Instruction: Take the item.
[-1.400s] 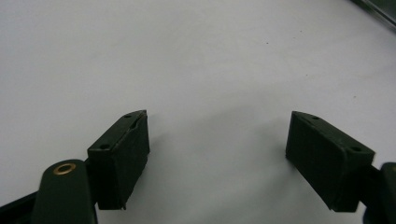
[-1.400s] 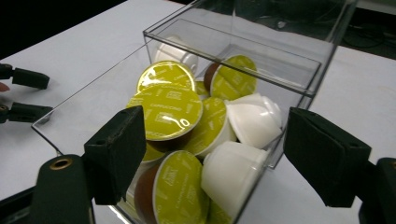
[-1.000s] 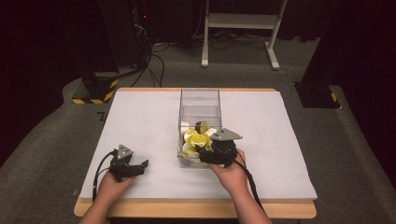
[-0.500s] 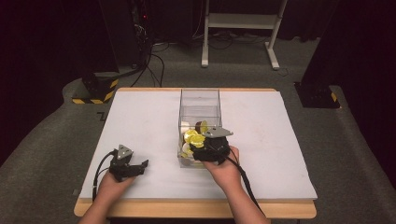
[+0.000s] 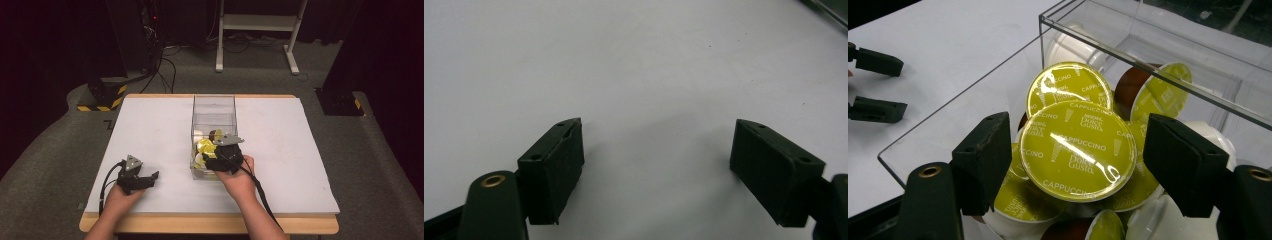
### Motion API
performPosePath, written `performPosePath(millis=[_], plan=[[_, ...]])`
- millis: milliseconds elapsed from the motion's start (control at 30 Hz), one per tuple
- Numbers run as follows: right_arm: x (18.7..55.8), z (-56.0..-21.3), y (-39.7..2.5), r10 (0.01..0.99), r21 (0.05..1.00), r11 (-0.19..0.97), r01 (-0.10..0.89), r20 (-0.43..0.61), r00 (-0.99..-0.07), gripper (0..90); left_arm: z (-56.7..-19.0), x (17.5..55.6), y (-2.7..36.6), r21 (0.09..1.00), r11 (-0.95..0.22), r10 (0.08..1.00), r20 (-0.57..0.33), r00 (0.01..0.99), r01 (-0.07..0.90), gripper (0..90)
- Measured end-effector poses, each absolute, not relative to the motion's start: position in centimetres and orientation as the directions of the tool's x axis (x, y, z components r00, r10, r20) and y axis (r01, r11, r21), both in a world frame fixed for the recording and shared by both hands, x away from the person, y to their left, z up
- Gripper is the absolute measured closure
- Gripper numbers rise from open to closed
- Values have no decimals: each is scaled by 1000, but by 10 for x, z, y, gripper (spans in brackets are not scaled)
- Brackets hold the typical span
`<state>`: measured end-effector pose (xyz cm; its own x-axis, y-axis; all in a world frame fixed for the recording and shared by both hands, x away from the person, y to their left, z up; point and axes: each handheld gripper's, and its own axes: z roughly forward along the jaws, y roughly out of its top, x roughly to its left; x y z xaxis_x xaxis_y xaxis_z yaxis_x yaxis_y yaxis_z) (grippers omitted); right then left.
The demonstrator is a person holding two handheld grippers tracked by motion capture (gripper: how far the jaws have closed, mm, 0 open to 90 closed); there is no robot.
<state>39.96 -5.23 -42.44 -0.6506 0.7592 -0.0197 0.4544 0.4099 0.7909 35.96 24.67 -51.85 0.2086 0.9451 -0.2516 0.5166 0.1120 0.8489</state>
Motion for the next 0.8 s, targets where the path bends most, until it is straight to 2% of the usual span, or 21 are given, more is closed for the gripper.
performPosePath(millis=[267,800], plan=[[399,-427,-50,765,784,424,454,-42,-643,311,-519,360,247,849,111,945,-251,209,517,217],[401,-431,-51,755,773,423,473,-13,-655,372,-518,359,247,848,106,946,-248,211,520,218]])
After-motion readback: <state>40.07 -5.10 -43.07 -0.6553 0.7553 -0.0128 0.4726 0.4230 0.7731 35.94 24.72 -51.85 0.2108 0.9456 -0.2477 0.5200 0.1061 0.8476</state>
